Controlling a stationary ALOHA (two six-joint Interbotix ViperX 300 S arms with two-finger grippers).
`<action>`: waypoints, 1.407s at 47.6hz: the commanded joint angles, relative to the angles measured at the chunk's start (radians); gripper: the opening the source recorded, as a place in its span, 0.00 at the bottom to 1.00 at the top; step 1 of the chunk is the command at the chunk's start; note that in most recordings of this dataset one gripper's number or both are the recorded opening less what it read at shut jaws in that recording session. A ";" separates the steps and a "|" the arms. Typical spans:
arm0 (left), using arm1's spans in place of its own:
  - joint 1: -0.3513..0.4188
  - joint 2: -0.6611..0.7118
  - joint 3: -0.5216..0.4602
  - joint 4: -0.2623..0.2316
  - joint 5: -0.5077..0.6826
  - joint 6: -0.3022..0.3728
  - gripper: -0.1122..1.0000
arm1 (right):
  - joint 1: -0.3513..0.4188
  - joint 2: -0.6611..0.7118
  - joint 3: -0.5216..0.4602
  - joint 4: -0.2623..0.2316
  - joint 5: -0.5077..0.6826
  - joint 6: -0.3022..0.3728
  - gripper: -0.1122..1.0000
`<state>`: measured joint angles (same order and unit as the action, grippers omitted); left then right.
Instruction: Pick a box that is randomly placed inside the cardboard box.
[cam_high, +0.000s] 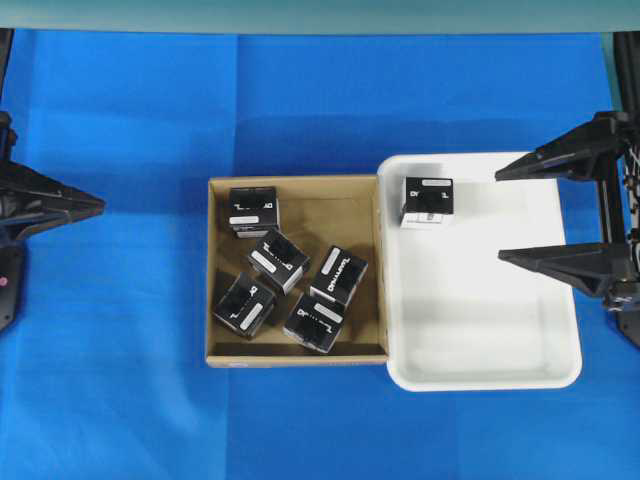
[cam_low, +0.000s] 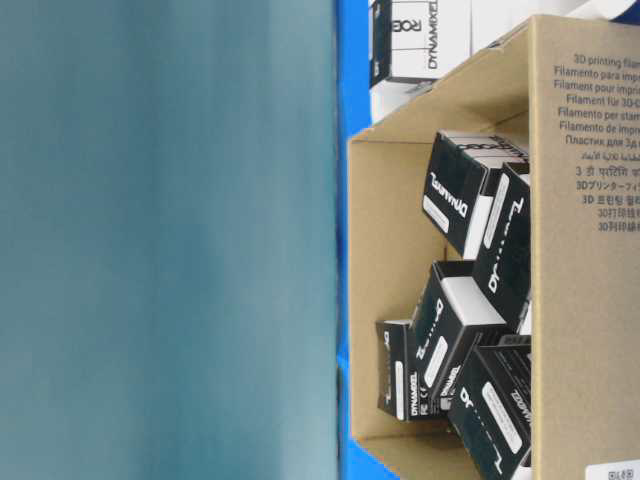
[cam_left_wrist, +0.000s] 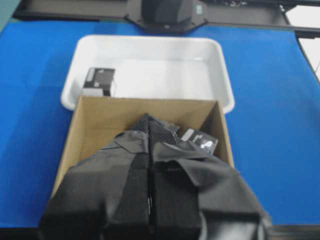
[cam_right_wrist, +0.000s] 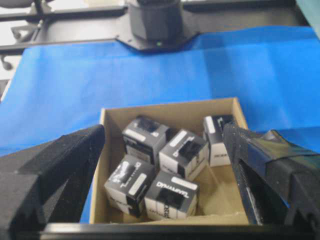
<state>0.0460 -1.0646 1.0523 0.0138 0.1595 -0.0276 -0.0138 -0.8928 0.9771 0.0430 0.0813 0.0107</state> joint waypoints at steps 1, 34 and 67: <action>-0.002 0.009 -0.018 0.003 -0.009 0.002 0.04 | 0.000 0.003 -0.008 0.003 -0.009 0.002 0.99; -0.002 0.006 -0.018 0.003 -0.011 0.002 0.04 | 0.000 0.003 -0.005 0.003 -0.002 0.002 0.99; -0.002 0.003 -0.020 0.005 -0.011 0.002 0.04 | -0.002 -0.002 0.000 0.003 0.011 0.002 0.99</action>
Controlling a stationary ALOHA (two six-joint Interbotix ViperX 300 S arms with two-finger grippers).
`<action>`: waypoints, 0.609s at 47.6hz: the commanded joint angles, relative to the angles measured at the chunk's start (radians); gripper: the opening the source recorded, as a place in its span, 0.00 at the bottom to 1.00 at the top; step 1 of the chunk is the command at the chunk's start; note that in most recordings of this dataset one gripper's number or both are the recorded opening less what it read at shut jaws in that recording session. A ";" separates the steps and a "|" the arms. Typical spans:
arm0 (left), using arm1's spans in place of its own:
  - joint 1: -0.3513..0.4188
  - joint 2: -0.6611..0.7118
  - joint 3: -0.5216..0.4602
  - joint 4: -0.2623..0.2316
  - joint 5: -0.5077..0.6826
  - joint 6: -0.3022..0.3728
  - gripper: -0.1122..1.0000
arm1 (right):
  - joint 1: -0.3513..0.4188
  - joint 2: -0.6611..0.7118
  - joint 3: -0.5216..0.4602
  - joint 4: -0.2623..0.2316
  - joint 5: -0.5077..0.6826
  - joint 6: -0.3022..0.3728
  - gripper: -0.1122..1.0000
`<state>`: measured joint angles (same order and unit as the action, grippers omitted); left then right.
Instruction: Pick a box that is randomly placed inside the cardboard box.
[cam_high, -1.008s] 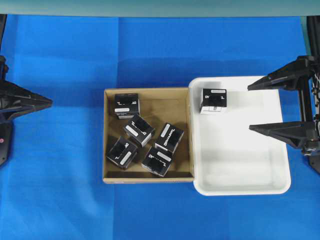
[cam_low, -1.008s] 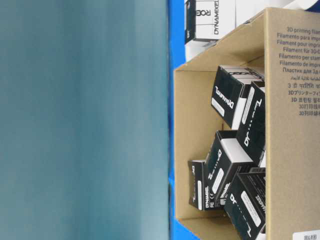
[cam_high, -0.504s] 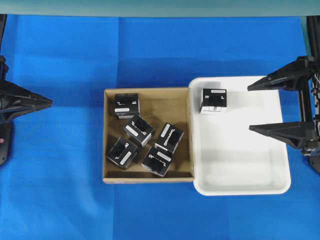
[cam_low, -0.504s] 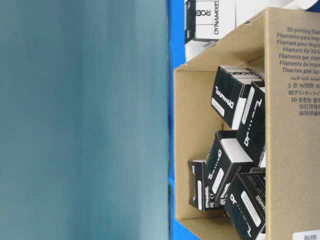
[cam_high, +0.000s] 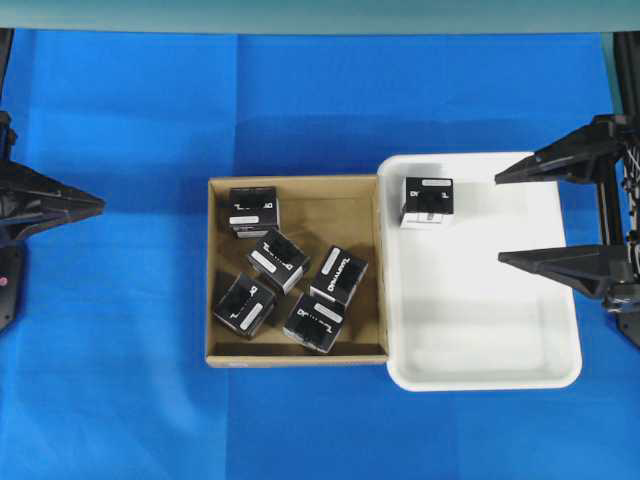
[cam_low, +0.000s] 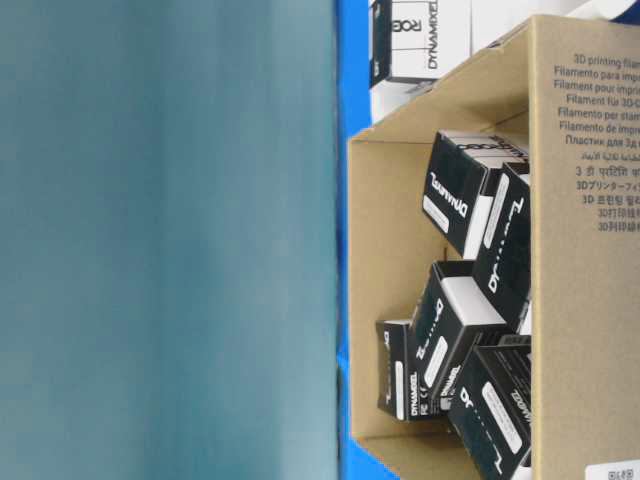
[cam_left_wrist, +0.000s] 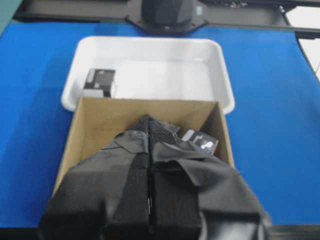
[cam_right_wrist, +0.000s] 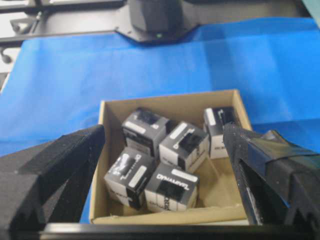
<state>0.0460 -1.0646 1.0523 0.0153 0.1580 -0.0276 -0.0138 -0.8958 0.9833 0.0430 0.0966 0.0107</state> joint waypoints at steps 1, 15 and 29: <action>-0.002 0.003 -0.020 0.002 -0.009 0.002 0.04 | -0.002 0.000 -0.006 0.003 -0.005 0.002 0.99; -0.006 0.002 -0.020 0.002 -0.009 0.002 0.04 | -0.002 -0.008 -0.005 0.003 -0.005 0.002 0.99; -0.023 0.002 -0.020 0.003 -0.009 0.002 0.04 | -0.002 -0.008 0.012 0.003 -0.005 0.009 0.99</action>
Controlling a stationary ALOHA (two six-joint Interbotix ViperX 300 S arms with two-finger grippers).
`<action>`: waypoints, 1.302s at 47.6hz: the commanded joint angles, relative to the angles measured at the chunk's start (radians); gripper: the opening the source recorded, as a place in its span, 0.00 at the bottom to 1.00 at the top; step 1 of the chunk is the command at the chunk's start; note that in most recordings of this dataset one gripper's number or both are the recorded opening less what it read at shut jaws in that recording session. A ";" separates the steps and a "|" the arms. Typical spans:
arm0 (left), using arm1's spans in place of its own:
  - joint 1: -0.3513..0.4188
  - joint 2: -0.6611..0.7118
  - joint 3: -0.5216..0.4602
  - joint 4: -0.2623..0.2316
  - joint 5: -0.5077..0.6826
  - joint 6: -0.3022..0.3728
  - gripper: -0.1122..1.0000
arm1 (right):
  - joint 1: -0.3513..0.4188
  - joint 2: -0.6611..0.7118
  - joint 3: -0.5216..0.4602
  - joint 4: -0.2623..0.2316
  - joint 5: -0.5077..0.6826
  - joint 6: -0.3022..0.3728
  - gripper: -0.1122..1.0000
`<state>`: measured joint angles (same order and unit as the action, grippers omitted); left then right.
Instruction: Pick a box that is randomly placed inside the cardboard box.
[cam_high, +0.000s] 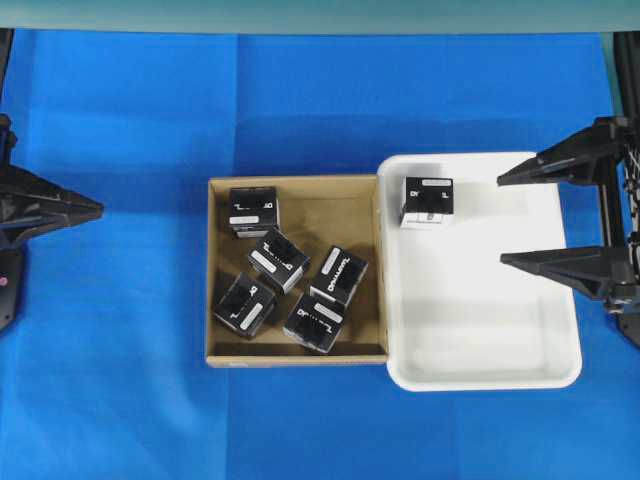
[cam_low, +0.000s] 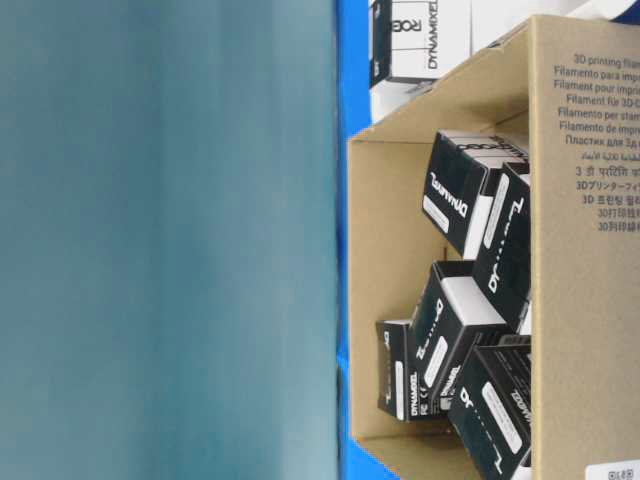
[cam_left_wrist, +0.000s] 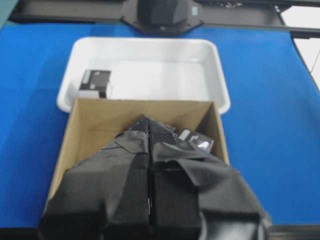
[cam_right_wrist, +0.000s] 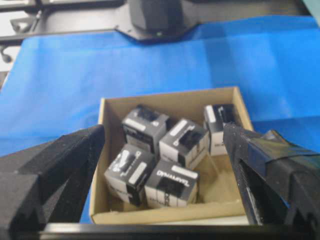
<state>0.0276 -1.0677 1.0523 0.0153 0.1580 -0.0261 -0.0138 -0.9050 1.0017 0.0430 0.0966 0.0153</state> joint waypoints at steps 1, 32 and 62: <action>-0.005 0.005 -0.020 0.003 -0.009 0.000 0.04 | -0.002 0.002 -0.006 0.003 -0.005 0.008 0.99; -0.006 0.006 -0.023 0.002 -0.021 0.002 0.04 | -0.002 -0.029 0.018 0.003 -0.003 0.028 0.98; -0.006 0.008 -0.023 0.002 -0.021 0.000 0.04 | -0.002 -0.029 0.031 0.003 -0.005 0.028 0.98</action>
<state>0.0230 -1.0661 1.0523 0.0153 0.1457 -0.0261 -0.0138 -0.9373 1.0370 0.0430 0.0982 0.0430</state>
